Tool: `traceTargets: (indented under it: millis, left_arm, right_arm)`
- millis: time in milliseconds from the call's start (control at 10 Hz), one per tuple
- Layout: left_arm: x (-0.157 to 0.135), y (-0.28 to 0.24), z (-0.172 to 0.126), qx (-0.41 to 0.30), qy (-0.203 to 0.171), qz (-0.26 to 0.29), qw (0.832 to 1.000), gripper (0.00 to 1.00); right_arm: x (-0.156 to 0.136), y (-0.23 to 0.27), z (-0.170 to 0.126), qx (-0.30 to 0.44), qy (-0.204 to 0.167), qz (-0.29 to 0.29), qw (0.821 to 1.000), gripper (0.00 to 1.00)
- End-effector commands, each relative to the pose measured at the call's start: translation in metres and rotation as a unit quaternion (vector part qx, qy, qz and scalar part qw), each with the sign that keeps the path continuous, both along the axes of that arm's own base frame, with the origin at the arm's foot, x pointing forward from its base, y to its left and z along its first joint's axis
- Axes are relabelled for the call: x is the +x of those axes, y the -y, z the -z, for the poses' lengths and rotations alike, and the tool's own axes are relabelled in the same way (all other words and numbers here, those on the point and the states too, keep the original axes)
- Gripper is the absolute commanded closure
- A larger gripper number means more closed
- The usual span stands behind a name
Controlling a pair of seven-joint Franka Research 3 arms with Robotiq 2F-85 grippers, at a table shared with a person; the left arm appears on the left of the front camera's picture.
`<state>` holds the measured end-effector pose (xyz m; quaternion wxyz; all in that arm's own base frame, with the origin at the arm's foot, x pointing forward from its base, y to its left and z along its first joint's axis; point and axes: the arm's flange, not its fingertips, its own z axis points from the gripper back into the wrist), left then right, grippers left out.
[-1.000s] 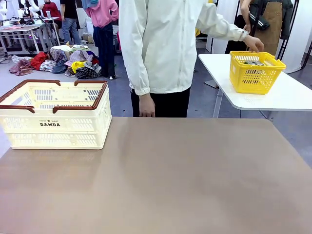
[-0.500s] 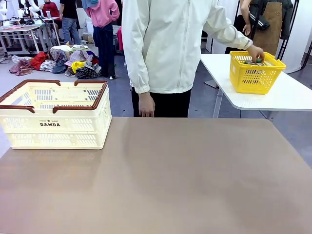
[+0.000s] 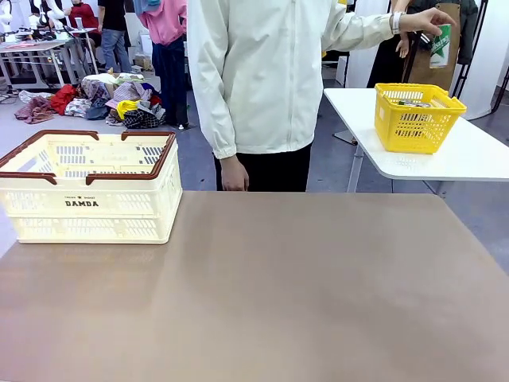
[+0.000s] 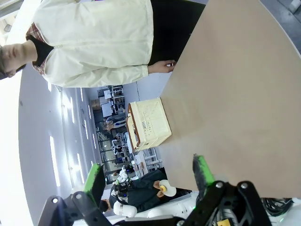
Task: Place the drinks into the Shopping basket.
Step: Pick up one drink and place it into the Shopping basket.
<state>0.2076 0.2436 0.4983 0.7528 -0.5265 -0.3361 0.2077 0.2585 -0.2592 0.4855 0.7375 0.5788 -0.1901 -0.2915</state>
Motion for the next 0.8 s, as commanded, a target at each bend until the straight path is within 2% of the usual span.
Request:
traceTargets:
  millis: [0,700]
  left_arm:
    - [0.0013,-0.0023,-0.0013,-0.002,0.013,0.002,1.0,0.0]
    - [0.0013,-0.0023,-0.0013,-0.002,0.013,0.002,1.0,0.0]
  right_arm:
    - [-0.0009,0.0017,-0.0013,-0.007,0.009,-0.006,1.0,0.0]
    - [-0.0009,0.0017,-0.0013,-0.007,0.009,-0.006,1.0,0.0]
